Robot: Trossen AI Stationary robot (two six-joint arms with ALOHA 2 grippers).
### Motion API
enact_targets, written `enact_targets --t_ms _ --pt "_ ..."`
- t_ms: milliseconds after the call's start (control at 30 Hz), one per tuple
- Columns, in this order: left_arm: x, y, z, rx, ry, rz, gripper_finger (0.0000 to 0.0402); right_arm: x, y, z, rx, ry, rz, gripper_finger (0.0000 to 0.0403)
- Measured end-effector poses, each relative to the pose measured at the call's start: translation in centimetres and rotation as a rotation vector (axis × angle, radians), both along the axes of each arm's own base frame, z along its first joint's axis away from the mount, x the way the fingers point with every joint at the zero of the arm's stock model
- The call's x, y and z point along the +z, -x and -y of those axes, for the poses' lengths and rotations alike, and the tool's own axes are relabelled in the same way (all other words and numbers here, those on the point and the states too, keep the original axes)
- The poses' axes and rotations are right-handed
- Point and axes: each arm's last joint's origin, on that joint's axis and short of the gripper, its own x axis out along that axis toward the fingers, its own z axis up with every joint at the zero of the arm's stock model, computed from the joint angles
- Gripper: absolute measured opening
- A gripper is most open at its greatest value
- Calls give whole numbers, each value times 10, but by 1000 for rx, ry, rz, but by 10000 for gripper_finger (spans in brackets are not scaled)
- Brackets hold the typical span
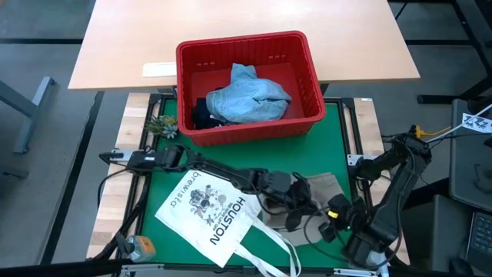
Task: Fold Laundry from Bin
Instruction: Fold the beige shorts
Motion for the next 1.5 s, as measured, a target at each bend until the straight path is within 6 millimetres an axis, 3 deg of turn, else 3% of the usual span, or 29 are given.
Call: enact_targets --t_ms 400,700,967,1100,1300,1500 --pt "-18 -28 1 60 -21 99 0 -1 9 5 -22 -19 -222 14" --pt "-55 -38 15 38 -93 146 0 0 13 9 -29 -3 -290 14" --pt "-54 -37 22 28 -87 162 0 0 13 9 -6 -4 -306 16" --pt "-53 -36 24 23 -86 166 0 0 14 8 4 -23 -348 47" --pt "-53 -36 25 21 -86 165 1 0 15 9 3 -15 -361 135" --pt "-54 -36 25 22 -86 162 32 0 17 9 48 -38 -440 190"
